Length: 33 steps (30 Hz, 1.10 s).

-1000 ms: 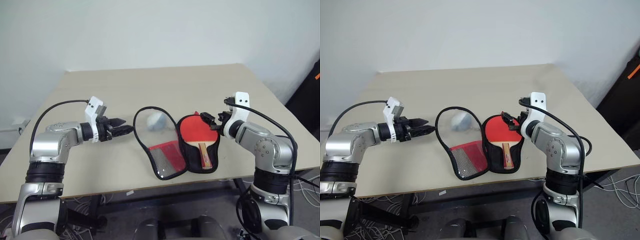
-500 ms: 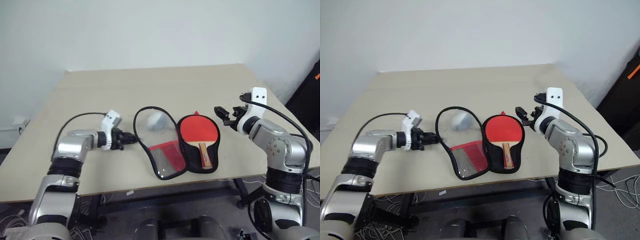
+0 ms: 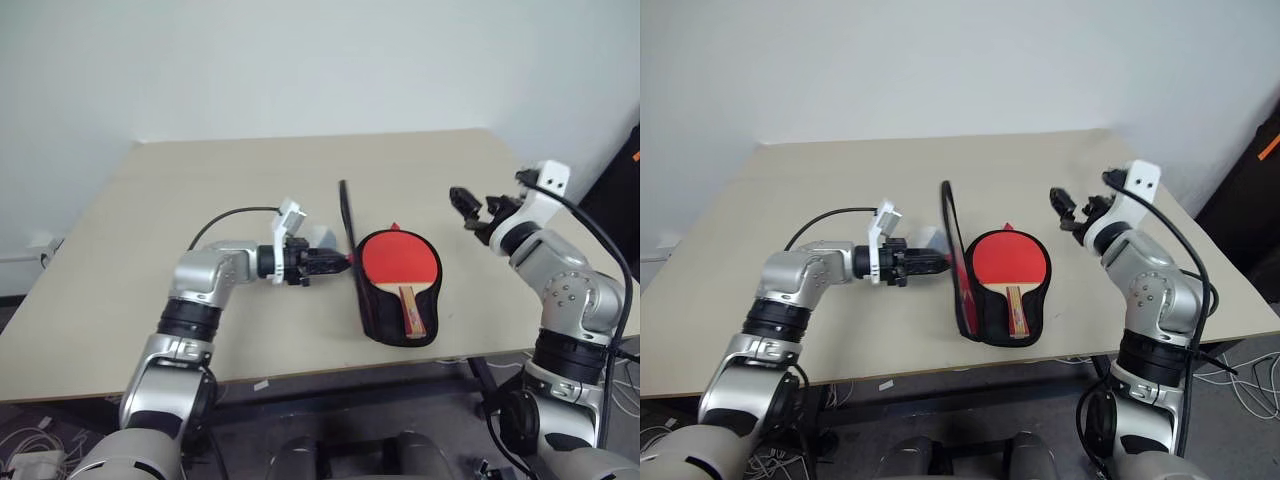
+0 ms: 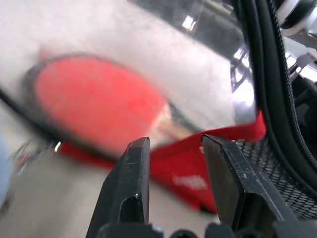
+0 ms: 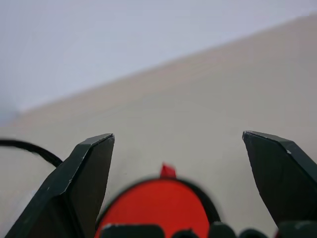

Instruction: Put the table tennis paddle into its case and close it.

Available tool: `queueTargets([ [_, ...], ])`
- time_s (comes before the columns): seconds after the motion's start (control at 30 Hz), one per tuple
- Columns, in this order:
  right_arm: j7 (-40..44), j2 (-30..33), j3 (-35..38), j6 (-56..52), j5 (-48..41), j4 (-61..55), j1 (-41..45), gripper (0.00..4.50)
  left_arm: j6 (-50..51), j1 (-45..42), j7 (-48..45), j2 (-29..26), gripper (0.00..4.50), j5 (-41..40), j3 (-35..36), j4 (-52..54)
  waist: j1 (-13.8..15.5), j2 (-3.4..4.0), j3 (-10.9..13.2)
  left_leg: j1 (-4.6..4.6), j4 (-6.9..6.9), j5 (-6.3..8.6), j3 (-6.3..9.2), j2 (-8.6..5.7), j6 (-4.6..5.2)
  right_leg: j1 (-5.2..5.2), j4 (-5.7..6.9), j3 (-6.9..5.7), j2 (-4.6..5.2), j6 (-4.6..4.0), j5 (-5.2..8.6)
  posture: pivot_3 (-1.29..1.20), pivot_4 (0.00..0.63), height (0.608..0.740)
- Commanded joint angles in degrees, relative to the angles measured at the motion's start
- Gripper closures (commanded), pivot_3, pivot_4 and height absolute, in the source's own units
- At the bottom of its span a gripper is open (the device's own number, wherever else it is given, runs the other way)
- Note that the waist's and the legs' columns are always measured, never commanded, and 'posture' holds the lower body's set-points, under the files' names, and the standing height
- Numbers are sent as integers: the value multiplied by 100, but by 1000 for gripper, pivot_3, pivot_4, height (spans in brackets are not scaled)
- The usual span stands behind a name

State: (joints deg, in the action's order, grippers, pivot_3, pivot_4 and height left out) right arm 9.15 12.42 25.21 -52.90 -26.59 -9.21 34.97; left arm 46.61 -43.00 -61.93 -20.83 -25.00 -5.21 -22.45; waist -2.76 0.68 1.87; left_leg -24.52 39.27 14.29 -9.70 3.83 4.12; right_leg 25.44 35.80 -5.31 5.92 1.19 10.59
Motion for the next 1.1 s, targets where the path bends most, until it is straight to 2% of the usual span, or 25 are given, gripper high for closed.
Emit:
queueTargets([
  [0.03,-241,18,205,270,-115,10,152,0,-54,-151,109,174,2729,-21,32,-40,-2,0,0,0,0,0,0,0,0,0,0,0,-1,-1,0,0,0,724],
  [0.23,-565,-17,258,489,-106,123,48,0,255,100,272,304,2729,-182,122,138,-11,3,1,0,-2,-1,0,2,1,2,1,1,-1,-4,-2,0,0,724],
  [0.27,-620,-34,281,513,-119,138,34,0,335,152,275,281,2568,-235,154,201,-26,3,1,0,-2,-1,0,1,1,2,1,1,-1,-4,-2,0,0,724],
  [0.33,-698,-71,302,591,-143,161,5,0,539,259,354,253,2177,-364,279,328,-25,3,1,-1,-1,-1,1,1,2,1,1,1,-1,-4,-2,0,0,724],
  [0.53,-788,-135,227,730,-138,261,-37,0,1476,385,926,357,105,-826,796,536,-24,2,1,-1,2,-1,10,1,2,-1,1,-1,0,-3,-2,0,0,724],
  [0.87,-984,-212,225,763,-194,363,-34,0,2602,285,2313,1059,105,-724,917,112,-21,3,0,-1,3,-3,56,-4,6,-8,0,-7,0,-3,-2,0,0,724],
  [1.1,-1136,-180,327,732,-260,395,-82,0,2976,-104,3227,1565,105,-809,1675,-746,15,3,0,0,8,-4,64,-7,8,-17,-1,-13,2,-1,-1,0,0,724],
])
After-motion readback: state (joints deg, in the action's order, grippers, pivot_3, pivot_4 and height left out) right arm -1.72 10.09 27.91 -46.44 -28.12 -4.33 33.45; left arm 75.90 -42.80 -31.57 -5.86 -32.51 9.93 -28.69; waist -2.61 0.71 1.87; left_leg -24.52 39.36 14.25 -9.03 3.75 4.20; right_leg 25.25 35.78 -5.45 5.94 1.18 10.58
